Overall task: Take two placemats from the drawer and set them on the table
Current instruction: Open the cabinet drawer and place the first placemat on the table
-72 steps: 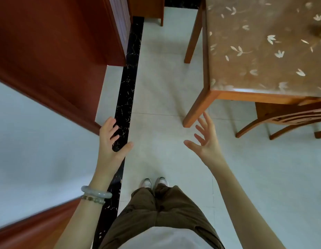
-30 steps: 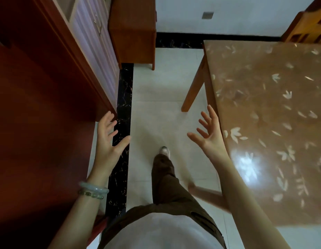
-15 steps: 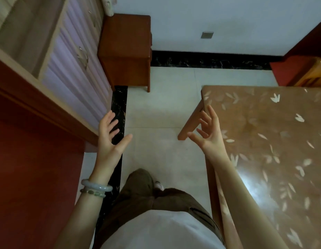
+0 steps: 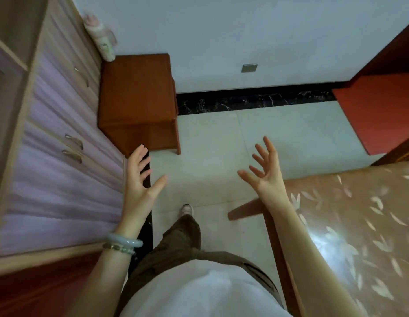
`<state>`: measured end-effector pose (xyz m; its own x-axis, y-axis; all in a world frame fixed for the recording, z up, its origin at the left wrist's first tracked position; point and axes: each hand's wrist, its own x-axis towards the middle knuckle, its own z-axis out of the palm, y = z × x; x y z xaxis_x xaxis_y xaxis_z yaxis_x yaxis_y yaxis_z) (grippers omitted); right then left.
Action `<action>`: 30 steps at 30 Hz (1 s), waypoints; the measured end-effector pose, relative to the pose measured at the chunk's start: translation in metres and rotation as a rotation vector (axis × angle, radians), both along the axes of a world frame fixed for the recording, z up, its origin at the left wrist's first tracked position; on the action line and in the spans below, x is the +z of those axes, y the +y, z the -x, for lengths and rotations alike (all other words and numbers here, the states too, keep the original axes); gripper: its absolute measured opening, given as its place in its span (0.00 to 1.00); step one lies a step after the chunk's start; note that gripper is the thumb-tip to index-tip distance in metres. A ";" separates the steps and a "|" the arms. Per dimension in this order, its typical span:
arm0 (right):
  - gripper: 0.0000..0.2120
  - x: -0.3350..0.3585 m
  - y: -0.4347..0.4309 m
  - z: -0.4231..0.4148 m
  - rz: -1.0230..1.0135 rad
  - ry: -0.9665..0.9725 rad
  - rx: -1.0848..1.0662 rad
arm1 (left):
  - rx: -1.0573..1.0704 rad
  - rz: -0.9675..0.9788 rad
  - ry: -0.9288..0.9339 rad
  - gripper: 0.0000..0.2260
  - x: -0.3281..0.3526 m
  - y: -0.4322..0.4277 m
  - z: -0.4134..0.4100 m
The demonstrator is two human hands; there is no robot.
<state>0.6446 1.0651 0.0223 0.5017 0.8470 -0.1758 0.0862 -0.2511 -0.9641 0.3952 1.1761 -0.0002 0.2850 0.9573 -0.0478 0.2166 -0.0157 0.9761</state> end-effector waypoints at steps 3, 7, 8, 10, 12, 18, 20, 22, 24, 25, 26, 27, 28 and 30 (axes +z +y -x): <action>0.42 0.005 0.044 -0.013 -0.013 0.000 -0.017 | -0.038 -0.027 -0.004 0.33 0.010 0.051 -0.019; 0.42 0.010 0.100 -0.039 -0.011 0.004 -0.072 | -0.093 -0.021 0.010 0.33 0.020 0.117 -0.049; 0.42 0.011 0.112 -0.046 -0.016 0.003 -0.078 | -0.100 -0.028 0.009 0.33 0.021 0.129 -0.056; 0.42 0.010 0.137 -0.064 -0.012 0.011 -0.095 | -0.110 -0.031 0.026 0.33 0.019 0.154 -0.070; 0.42 0.009 0.158 -0.079 -0.016 0.016 -0.101 | -0.109 -0.028 0.046 0.33 0.017 0.173 -0.081; 0.42 0.001 0.231 -0.148 -0.008 0.011 -0.034 | 0.010 -0.033 0.069 0.34 0.008 0.229 -0.128; 0.42 -0.003 0.259 -0.175 -0.011 0.007 0.019 | 0.056 -0.047 0.081 0.34 0.003 0.246 -0.148; 0.42 -0.008 0.288 -0.208 -0.008 0.011 0.087 | 0.113 -0.032 0.093 0.34 -0.003 0.263 -0.172; 0.42 -0.010 0.317 -0.242 -0.011 0.014 0.139 | 0.180 -0.021 0.092 0.33 -0.004 0.277 -0.198; 0.43 -0.009 0.333 -0.261 -0.007 0.013 0.171 | 0.224 -0.011 0.094 0.33 -0.005 0.285 -0.214; 0.43 -0.008 0.345 -0.277 -0.001 0.012 0.192 | 0.257 0.005 0.093 0.33 -0.004 0.290 -0.226; 0.43 -0.006 0.359 -0.294 0.000 0.013 0.217 | 0.289 0.019 0.088 0.33 -0.004 0.295 -0.240; 0.43 -0.003 0.372 -0.311 0.003 0.011 0.246 | 0.325 0.034 0.080 0.33 -0.004 0.301 -0.255; 0.43 0.001 0.398 -0.341 0.014 0.010 0.314 | 0.391 0.059 0.060 0.34 -0.004 0.312 -0.286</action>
